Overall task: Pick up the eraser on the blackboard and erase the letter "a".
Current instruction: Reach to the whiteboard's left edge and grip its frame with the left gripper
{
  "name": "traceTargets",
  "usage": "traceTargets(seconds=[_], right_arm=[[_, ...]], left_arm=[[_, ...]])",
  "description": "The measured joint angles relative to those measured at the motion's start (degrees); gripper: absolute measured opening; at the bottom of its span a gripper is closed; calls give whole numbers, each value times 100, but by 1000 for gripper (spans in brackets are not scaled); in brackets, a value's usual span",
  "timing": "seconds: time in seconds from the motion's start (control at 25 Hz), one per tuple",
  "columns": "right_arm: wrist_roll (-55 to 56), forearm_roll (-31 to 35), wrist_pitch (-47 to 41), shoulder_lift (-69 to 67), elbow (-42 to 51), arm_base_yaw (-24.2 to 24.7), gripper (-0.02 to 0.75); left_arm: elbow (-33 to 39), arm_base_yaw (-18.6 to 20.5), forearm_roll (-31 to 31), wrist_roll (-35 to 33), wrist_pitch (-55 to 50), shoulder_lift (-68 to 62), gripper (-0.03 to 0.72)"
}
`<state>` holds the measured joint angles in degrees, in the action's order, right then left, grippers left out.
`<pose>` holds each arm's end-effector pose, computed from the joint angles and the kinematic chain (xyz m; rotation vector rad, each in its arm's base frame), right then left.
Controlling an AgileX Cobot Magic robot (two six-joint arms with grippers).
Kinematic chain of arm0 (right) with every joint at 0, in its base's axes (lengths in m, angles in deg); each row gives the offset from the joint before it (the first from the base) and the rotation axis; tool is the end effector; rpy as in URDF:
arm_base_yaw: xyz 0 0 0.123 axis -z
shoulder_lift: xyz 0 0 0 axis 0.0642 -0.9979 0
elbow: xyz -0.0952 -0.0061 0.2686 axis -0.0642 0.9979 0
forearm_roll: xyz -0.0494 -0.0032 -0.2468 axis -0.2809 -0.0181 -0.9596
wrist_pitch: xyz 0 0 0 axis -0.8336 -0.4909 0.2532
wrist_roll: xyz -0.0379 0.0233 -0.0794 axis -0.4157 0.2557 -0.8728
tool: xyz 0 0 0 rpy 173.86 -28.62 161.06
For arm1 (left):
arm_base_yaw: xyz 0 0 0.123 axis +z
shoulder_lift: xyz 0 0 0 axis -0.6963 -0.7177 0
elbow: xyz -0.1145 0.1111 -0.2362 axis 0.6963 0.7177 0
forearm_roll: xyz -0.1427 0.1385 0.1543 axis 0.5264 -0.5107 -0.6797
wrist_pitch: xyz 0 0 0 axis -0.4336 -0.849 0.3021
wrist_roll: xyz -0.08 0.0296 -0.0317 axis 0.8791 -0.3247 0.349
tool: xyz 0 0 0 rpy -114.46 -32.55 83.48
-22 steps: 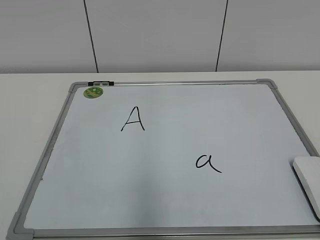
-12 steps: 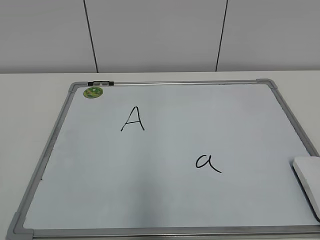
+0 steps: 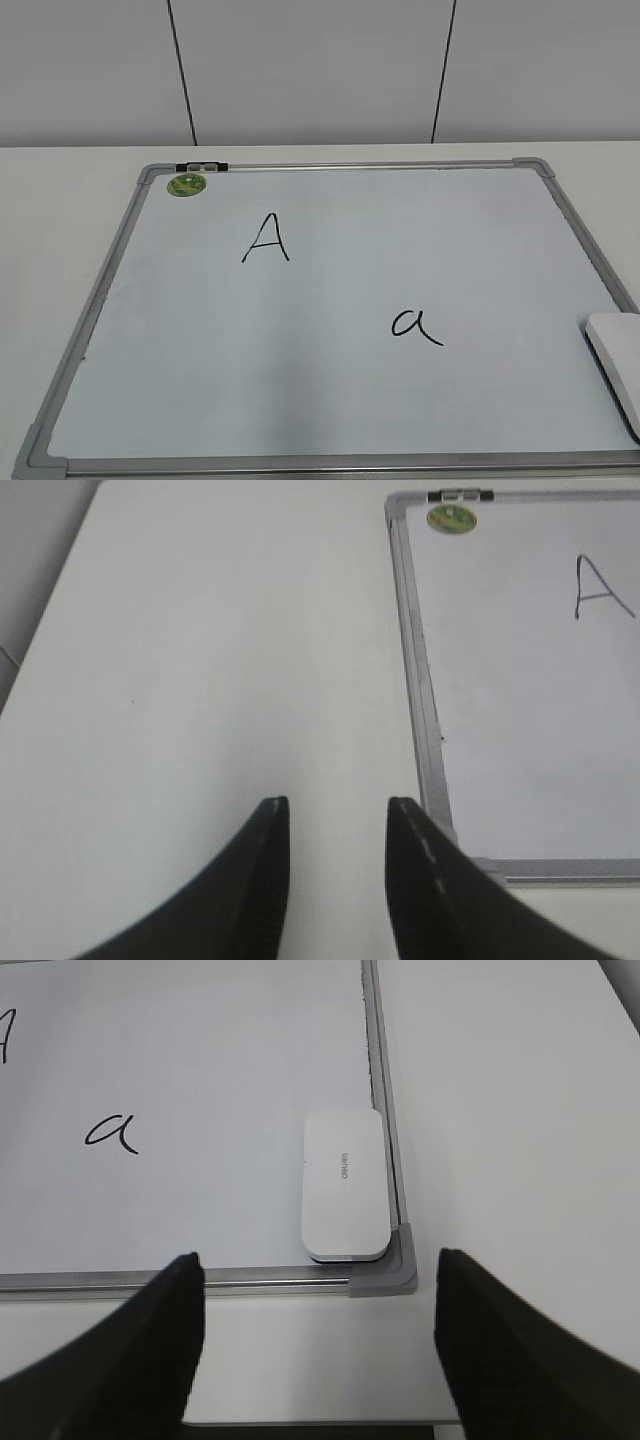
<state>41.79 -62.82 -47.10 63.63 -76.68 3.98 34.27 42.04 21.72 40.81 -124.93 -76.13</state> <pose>-0.0097 0.0019 0.2677 -0.0070 2.1186 0.0188 0.0243 0.0027 0.3067 -0.0447 2.1139 -0.0152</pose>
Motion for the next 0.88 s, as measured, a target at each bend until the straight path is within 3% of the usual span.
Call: traceTargets(seconds=[0.32, 0.6, 0.88], right_arm=[[0, 0, 0, 0, 0, -11, 534], [0, 0, 0, 0, 0, -11, 534], [0, 0, 0, 0, 0, -11, 534]], left_arm=[[-803, 0, 154, 0, 101, -2613, 243], [-2126, 0, 261, 0, 123, -4925, 243], [-3376, 0, 904, 4, 151, -7063, 243]])
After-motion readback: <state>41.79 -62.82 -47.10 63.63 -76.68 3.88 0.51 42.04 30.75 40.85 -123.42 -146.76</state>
